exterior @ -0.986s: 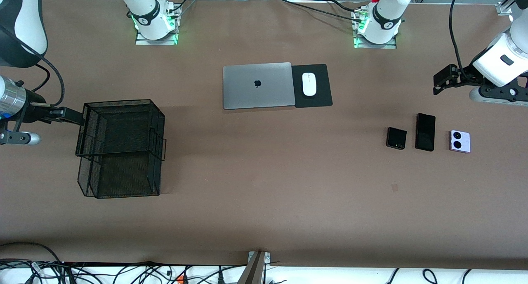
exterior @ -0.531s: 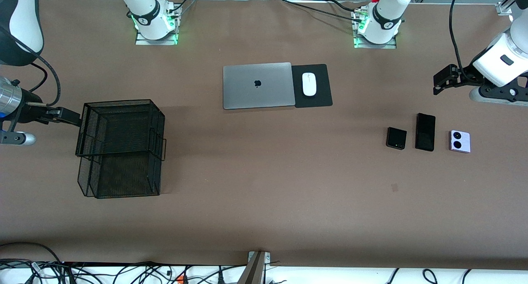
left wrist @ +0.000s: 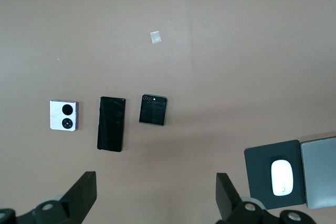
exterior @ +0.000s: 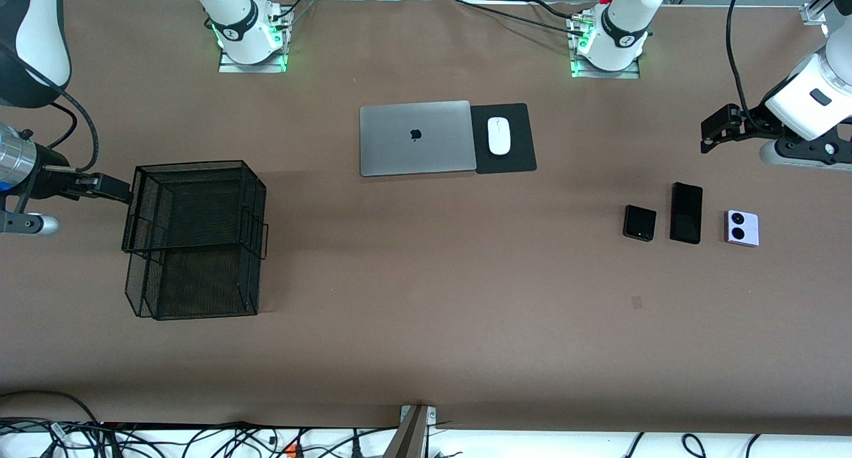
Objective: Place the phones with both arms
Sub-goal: 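Reach the left gripper toward the folded black flip phone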
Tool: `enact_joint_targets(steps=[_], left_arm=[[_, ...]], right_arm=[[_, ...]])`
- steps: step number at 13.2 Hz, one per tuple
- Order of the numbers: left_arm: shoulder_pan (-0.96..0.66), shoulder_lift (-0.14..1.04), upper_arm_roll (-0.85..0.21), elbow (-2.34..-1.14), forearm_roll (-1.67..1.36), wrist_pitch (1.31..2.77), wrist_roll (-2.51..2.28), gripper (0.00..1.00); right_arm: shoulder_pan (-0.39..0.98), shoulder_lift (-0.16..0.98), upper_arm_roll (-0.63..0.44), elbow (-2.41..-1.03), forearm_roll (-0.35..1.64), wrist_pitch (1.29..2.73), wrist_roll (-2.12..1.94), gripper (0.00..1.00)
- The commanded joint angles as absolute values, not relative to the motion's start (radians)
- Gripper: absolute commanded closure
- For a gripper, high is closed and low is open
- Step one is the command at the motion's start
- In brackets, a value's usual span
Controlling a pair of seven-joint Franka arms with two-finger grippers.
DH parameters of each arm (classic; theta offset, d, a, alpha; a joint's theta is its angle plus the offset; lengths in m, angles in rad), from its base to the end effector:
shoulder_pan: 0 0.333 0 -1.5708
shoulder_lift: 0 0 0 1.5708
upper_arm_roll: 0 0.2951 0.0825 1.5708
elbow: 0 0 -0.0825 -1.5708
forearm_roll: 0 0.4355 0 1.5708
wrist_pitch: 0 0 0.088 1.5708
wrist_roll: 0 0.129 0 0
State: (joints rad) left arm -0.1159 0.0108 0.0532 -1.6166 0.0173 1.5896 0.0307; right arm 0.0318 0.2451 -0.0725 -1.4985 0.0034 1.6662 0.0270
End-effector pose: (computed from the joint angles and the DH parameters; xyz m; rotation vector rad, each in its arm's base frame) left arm 0.6071 -0.0360 0.5527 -3.1191 0.1468 0.0585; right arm 0.6721 -0.0231 0.4706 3.1238 -0.1042 -0.1202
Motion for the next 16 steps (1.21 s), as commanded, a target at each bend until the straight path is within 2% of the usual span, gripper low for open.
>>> enact_joint_targets(steps=[1, 4, 9, 16], left_arm=[[-0.112, 0.047, 0.055, -1.611, 0.05, 1.592, 0.057, 0.0], [-0.114, 0.121, 0.054, -1.614, 0.155, 1.623, 0.175, 0.0], [-0.109, 0.236, 0.055, -1.626, 0.158, 1.703, 0.267, 0.0], [-0.023, 0.307, 0.052, -1.854, 0.141, 2.074, 0.267, 0.0]], right_arm=[[0.031, 0.253, -0.074, -1.477, 0.018, 1.646, 0.015, 0.0], [0.032, 0.253, -0.074, -1.477, 0.018, 1.646, 0.015, 0.0], [0.032, 0.253, -0.072, -1.477, 0.018, 1.646, 0.017, 0.0], [0.032, 0.253, -0.072, -1.477, 0.02, 1.646, 0.015, 0.0]])
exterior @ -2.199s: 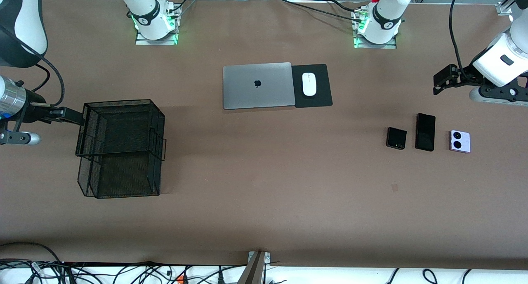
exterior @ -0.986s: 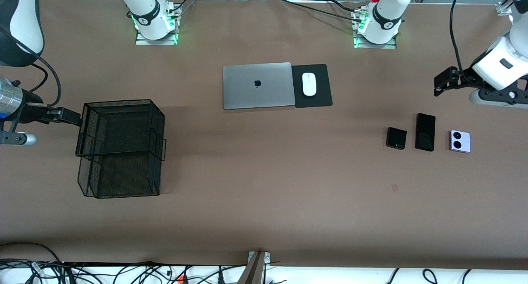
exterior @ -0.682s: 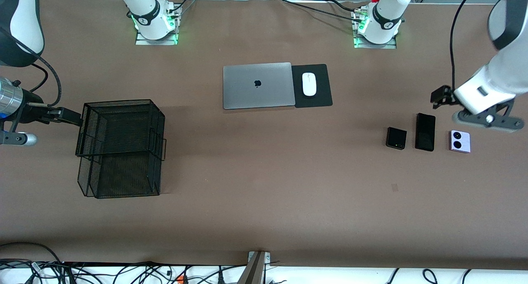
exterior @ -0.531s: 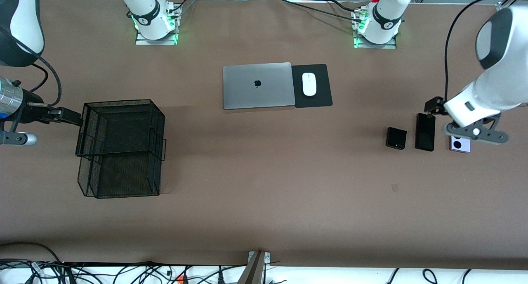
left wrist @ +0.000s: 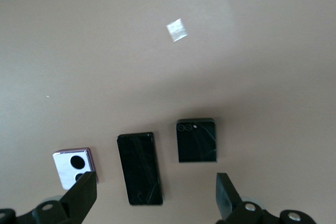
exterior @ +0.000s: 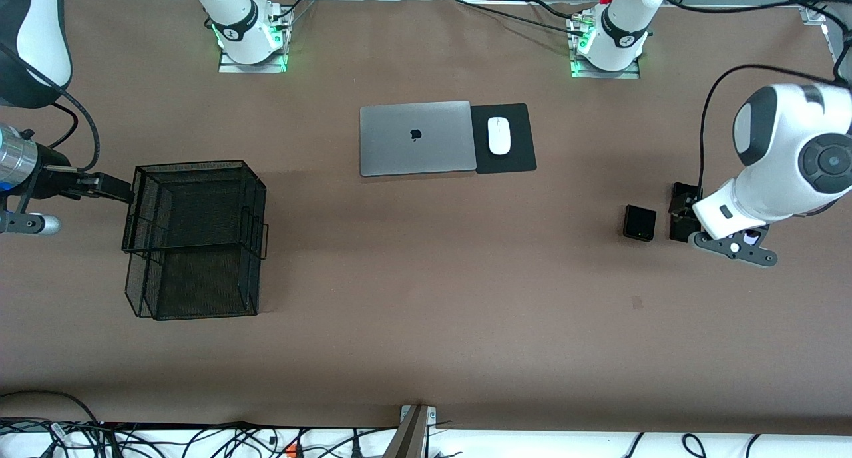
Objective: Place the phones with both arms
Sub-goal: 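Reach the left gripper toward the folded black flip phone, then lower the left gripper and grasp the black flip phone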
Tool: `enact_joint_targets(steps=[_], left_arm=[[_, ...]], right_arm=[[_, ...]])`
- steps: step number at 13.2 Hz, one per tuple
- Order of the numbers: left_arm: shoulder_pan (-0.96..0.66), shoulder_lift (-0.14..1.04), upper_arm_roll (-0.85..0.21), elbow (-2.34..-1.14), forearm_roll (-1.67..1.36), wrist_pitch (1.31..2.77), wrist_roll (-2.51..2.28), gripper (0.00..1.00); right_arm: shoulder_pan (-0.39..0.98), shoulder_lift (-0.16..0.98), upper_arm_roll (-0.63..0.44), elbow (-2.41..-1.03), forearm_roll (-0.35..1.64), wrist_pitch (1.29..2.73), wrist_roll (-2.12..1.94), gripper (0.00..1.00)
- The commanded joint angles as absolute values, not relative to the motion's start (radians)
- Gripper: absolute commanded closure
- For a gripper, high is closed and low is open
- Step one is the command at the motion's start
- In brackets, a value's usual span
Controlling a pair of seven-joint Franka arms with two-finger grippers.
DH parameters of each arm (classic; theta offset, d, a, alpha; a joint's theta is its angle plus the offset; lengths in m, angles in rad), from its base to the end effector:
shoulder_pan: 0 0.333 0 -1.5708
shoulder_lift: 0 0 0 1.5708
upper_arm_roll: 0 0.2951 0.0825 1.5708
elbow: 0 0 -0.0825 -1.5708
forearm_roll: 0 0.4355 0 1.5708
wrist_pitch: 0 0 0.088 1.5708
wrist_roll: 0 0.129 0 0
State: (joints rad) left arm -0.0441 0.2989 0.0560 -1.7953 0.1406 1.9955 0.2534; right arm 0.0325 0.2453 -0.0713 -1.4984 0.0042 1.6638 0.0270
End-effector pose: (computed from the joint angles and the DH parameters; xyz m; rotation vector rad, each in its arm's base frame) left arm 0.6593 0.0180 0.3086 -2.9736 0.4609 0.1755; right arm 0.6719 -0.0218 0.4703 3.1247 -0.1015 -0.1241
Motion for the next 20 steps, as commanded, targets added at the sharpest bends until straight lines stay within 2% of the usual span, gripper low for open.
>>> enact_joint_targets(steps=[1, 3, 7, 11, 20], left_arm=[[-0.014, 0.316, 0.052, -1.888, 0.141, 2.13, 0.265, 0.0], [-0.003, 0.319, 0.052, -1.974, 0.103, 2.253, 0.246, 0.0], [-0.003, 0.337, 0.049, -2.045, 0.081, 2.327, 0.184, 0.0], [-0.015, 0.334, 0.046, -2.195, 0.092, 2.502, 0.166, 0.0], [-0.015, 0.377, -0.009, -2.25, 0.101, 2.542, 0.331, 0.0]], right_arm=[[0.032, 0.253, -0.072, -1.477, 0.018, 1.646, 0.015, 0.0], [0.032, 0.253, -0.072, -1.477, 0.02, 1.646, 0.015, 0.0], [0.032, 0.253, -0.072, -1.477, 0.02, 1.646, 0.015, 0.0], [0.031, 0.253, -0.072, -1.477, 0.02, 1.646, 0.015, 0.0], [0.029, 0.255, -0.072, -1.477, 0.02, 1.646, -0.001, 0.0]])
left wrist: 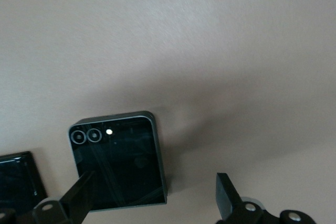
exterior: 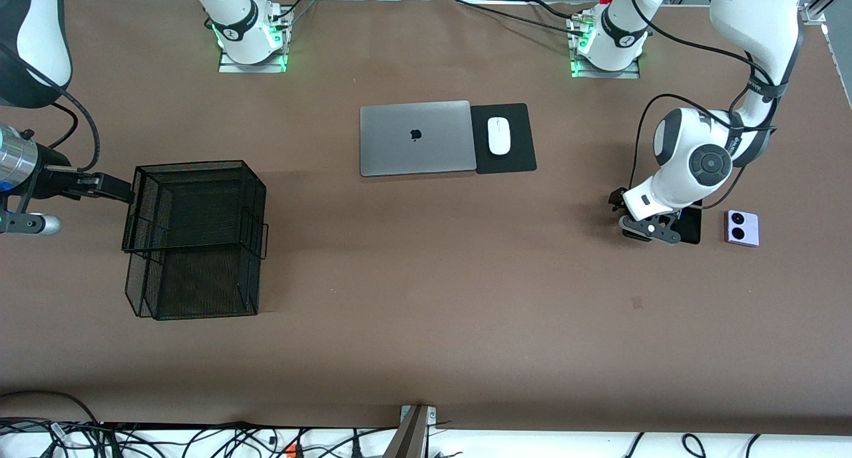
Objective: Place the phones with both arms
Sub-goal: 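Lower the left gripper and grasp the black flip phone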
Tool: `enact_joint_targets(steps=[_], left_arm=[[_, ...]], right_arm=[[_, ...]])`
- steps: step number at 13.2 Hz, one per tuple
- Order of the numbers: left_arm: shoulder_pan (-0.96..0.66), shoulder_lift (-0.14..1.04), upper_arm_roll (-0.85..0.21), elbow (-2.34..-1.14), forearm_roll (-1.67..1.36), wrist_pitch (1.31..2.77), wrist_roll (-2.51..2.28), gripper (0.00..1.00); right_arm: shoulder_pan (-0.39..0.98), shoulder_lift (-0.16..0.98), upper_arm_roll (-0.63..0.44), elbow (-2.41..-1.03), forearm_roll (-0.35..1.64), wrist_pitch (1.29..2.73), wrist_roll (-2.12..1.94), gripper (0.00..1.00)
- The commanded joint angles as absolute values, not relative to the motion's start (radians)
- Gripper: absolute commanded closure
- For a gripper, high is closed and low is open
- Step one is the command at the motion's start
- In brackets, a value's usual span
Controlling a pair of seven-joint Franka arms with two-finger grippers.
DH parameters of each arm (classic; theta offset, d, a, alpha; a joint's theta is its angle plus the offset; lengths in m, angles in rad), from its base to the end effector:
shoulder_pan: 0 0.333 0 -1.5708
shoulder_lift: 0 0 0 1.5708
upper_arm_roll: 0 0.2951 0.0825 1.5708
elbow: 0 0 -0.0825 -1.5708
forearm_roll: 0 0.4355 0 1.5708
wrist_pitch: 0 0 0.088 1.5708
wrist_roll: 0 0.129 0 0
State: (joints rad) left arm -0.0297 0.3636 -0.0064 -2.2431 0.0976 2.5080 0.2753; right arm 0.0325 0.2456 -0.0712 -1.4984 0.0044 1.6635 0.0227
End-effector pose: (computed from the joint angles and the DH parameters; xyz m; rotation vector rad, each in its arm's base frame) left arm 0.5496 -0.0196 0.1098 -3.0385 0.6043 0.1612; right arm 0.6719 -0.0217 0.4701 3.1253 -0.0946 -0.1251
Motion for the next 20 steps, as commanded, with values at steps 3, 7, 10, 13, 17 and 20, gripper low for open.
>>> enact_joint_targets(steps=[3, 7, 10, 13, 17, 20], left_arm=[[0.018, 0.419, -0.008, -2.24, 0.101, 2.586, 0.391, 0.0], [0.041, 0.443, -0.008, -2.212, 0.101, 2.602, 0.414, 0.0], [0.046, 0.446, -0.008, -2.197, 0.101, 2.602, 0.414, 0.0], [0.046, 0.469, -0.008, -2.184, 0.1, 2.614, 0.411, 0.0], [0.046, 0.491, -0.008, -2.186, 0.1, 2.64, 0.407, 0.0], [0.049, 0.506, -0.008, -2.184, 0.1, 2.661, 0.397, 0.0]], right_arm=[[0.031, 0.253, -0.072, -1.477, 0.02, 1.647, -0.002, 0.0], [0.031, 0.255, -0.072, -1.477, 0.02, 1.647, -0.002, 0.0], [0.031, 0.253, -0.072, -1.477, 0.02, 1.647, -0.002, 0.0], [0.031, 0.255, -0.072, -1.477, 0.02, 1.647, -0.002, 0.0], [0.031, 0.255, -0.072, -1.477, 0.02, 1.647, -0.005, 0.0], [0.031, 0.255, -0.072, -1.477, 0.021, 1.647, -0.006, 0.0]])
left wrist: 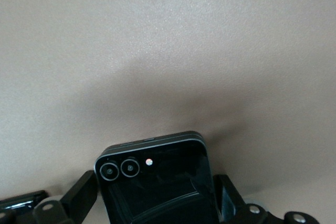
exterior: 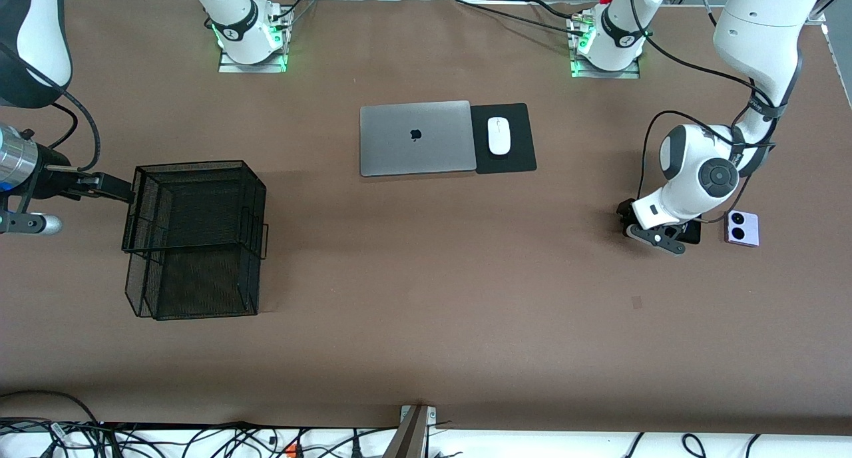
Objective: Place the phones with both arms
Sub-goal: 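Lower the left gripper and grasp the black flip phone, then carry the black flip phone with the left gripper toward the laptop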
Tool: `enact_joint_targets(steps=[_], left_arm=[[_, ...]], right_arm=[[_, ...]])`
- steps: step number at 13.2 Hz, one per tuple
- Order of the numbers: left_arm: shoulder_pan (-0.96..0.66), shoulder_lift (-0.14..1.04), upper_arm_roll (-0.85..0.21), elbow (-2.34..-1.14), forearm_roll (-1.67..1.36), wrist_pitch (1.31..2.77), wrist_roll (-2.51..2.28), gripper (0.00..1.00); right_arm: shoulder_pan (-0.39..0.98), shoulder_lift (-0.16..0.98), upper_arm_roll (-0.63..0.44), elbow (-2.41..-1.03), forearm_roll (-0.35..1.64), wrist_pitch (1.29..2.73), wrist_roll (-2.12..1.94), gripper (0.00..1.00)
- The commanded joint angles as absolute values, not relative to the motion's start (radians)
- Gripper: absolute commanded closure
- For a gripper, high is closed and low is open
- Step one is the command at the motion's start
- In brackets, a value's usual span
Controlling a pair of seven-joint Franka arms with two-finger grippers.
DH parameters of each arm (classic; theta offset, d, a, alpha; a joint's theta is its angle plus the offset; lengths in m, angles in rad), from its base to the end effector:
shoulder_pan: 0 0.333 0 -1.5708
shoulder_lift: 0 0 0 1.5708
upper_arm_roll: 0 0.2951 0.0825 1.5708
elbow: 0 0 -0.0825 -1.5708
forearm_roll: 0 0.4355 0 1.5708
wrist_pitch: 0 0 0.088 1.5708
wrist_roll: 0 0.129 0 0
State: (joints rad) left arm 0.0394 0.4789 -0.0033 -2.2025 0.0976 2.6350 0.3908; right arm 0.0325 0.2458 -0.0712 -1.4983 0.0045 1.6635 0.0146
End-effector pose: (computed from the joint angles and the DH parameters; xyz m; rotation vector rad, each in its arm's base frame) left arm 0.5581 0.0186 0.0704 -3.0322 0.6794 0.0847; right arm 0.6719 -0.0217 0.4700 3.1261 -0.0820 -0.1254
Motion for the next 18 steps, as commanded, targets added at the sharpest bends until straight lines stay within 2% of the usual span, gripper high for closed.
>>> enact_joint_targets(steps=[1, 4, 6, 7, 12, 16, 18], left_arm=[[0.052, 0.514, -0.008, -2.184, 0.097, 2.668, 0.394, 0.04], [0.055, 0.518, -0.008, -2.183, 0.092, 2.669, 0.391, 0.52], [0.063, 0.518, -0.009, -2.181, 0.087, 2.668, 0.391, 0.72], [0.063, 0.517, -0.009, -2.181, 0.086, 2.669, 0.391, 0.79], [0.06, 0.506, -0.011, -2.154, 0.084, 2.652, 0.347, 0.83], [0.048, 0.5, -0.014, -2.103, 0.084, 2.586, 0.325, 0.84], [0.044, 0.495, -0.043, -2.05, 0.084, 2.502, 0.287, 0.85]], right_arm=[[0.031, 0.255, -0.072, -1.477, 0.02, 1.647, -0.006, 0.0], [0.031, 0.255, -0.072, -1.477, 0.021, 1.647, -0.006, 0.0], [0.031, 0.255, -0.072, -1.477, 0.02, 1.647, -0.006, 0.0], [0.031, 0.255, -0.072, -1.477, 0.021, 1.647, -0.006, 0.0], [0.031, 0.255, -0.072, -1.477, 0.021, 1.647, -0.006, 0.0], [0.031, 0.255, -0.072, -1.477, 0.021, 1.647, -0.006, 0.0], [0.031, 0.255, -0.072, -1.477, 0.021, 1.648, -0.006, 0.0]])
